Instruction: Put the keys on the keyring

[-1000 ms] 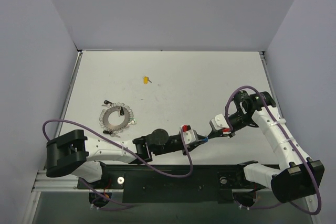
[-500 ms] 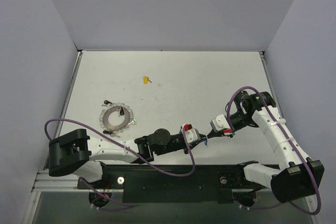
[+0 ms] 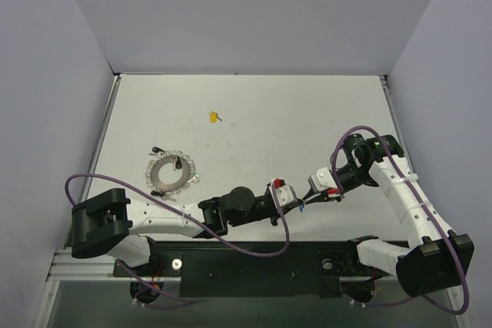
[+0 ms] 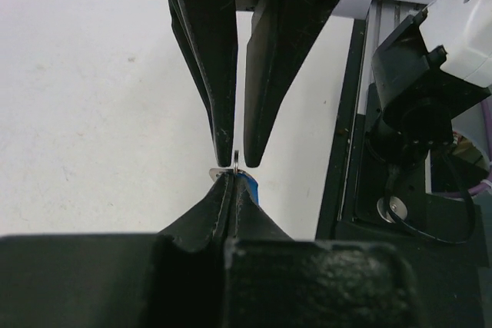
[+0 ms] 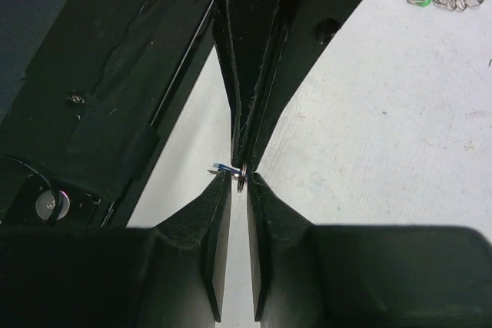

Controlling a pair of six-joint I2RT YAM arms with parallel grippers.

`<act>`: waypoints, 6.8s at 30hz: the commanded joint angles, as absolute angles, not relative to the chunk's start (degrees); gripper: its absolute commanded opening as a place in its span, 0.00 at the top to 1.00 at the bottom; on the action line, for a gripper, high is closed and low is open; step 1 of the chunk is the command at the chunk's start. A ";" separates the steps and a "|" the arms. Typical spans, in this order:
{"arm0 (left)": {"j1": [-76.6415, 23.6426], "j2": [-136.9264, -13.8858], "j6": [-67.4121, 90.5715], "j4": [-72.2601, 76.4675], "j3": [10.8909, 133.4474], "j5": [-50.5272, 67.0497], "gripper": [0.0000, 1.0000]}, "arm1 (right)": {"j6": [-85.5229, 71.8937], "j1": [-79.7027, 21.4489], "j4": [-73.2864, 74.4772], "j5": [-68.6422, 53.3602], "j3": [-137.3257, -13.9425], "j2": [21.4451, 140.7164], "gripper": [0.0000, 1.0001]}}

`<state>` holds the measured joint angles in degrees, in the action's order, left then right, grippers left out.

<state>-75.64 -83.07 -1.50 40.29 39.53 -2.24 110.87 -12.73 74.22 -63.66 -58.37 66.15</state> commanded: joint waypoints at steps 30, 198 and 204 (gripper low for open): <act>-73.21 -83.50 4.92 9.75 58.80 -1.41 1.00 | 99.85 -12.30 81.21 -66.18 -57.39 66.88 0.81; -50.54 -46.85 -8.17 -2.90 34.63 6.24 0.26 | 17.40 -9.32 14.77 -10.02 -52.21 90.10 0.85; -50.54 -46.85 -8.17 -2.99 34.72 6.42 0.26 | 17.14 -8.88 14.50 -9.84 -52.38 88.33 0.81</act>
